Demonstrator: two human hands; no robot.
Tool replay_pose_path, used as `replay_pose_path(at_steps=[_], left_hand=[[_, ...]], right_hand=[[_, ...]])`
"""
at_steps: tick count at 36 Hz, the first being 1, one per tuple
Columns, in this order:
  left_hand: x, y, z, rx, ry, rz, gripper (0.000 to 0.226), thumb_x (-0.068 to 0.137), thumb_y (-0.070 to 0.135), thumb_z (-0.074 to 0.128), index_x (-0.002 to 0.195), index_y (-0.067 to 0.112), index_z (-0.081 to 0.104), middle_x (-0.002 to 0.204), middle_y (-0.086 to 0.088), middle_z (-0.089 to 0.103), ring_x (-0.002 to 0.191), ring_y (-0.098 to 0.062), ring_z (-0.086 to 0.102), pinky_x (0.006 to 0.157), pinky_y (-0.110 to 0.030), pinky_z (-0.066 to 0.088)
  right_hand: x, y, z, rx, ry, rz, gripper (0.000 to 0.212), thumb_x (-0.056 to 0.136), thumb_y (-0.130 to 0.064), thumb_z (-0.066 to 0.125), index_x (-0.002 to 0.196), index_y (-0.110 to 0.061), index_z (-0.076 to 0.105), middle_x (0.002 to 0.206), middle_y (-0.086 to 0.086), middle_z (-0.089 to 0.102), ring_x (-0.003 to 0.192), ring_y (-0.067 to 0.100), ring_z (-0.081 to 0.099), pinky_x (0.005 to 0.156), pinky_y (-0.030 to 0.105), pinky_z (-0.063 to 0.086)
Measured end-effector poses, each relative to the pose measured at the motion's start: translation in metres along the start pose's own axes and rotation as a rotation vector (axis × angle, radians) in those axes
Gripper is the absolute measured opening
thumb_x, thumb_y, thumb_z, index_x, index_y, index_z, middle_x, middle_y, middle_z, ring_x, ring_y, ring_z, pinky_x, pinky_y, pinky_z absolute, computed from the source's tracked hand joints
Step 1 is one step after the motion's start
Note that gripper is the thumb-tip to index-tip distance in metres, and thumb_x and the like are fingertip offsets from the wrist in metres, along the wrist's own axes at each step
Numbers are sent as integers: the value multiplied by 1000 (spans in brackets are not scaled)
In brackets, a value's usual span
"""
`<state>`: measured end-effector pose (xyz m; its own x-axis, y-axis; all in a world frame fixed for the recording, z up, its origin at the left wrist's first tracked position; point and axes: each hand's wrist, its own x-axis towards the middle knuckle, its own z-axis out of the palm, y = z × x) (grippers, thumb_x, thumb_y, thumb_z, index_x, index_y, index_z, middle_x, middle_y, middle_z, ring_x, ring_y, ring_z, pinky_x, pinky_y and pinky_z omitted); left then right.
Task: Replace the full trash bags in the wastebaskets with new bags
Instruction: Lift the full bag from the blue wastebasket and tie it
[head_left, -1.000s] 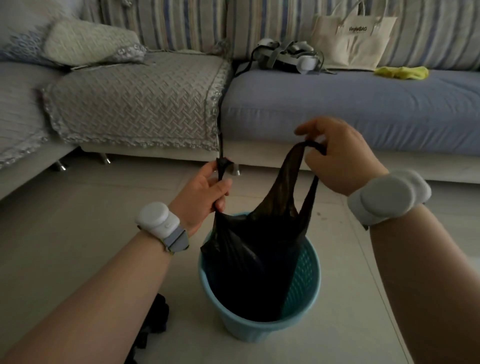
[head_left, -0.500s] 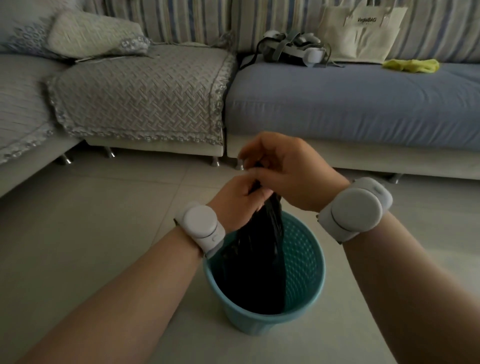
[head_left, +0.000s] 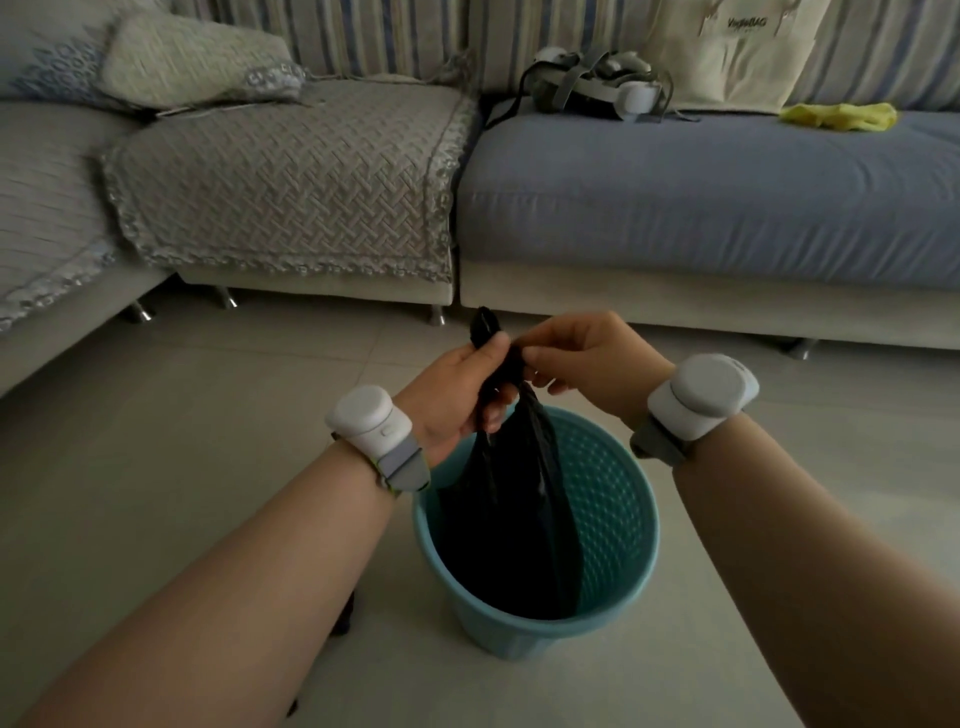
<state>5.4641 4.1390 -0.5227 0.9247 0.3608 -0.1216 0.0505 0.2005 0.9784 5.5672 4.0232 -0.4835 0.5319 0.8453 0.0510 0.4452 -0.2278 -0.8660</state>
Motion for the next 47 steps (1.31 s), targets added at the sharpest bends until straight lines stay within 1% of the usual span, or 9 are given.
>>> replay_pose_path(at_steps=[5,13,19,22,28,33,37,43,47], left_hand=[[-2,-4,0,41,-13,-38,35,98,35,38,82,10,56,65,-4,51,51,-14,44,54,-29,36],[-3,-6,1,62,-65,-54,34,100,31,36,90,8,58,71,-7,56,61,-17,52,62,-28,43],[3,-11,-5,-58,5,-101,28,100,29,35,96,9,54,65,-6,60,57,-18,55,64,-31,46],[6,-16,-10,-118,77,-118,27,101,27,33,92,9,51,57,-3,59,48,-15,49,55,-28,41],[8,-18,-11,-206,72,-192,30,101,27,33,84,11,52,53,-2,53,40,-10,37,48,-25,32],[10,-19,-15,-98,213,-149,35,100,27,37,79,9,58,60,-4,55,43,-9,46,51,-27,38],[11,-24,-17,407,326,78,32,94,36,48,78,16,66,75,-8,67,66,-20,61,73,-33,48],[-3,-23,-14,765,215,292,23,97,26,46,91,15,65,86,1,65,82,-12,60,71,-15,43],[-7,-31,-17,843,120,461,28,93,28,47,92,7,65,89,-6,64,83,-13,56,74,-22,42]], right_hand=[[1,8,3,32,-25,39,7,86,-12,65,82,-17,66,71,-2,66,58,2,58,60,17,51],[3,17,1,-62,-56,98,18,92,-21,56,75,-21,62,68,-5,59,59,4,52,64,22,47],[7,27,4,195,61,134,18,95,-14,51,81,-15,61,75,2,62,68,12,58,67,22,51],[8,28,10,410,80,77,19,95,-8,48,79,-11,58,79,7,63,71,15,61,65,21,52],[10,33,24,609,87,7,18,91,0,53,75,-9,55,62,3,62,50,11,58,53,20,49],[9,38,31,492,-28,161,17,84,4,61,73,-10,59,55,-1,64,46,7,60,49,17,51],[9,45,39,354,-35,219,21,78,10,66,71,-8,56,52,1,63,47,9,62,49,19,53],[10,48,53,-76,116,56,27,77,-1,68,73,-17,46,72,10,58,64,31,64,57,38,55],[10,60,53,-324,193,-110,21,78,-8,66,98,-16,63,91,6,61,76,19,56,70,33,48]])
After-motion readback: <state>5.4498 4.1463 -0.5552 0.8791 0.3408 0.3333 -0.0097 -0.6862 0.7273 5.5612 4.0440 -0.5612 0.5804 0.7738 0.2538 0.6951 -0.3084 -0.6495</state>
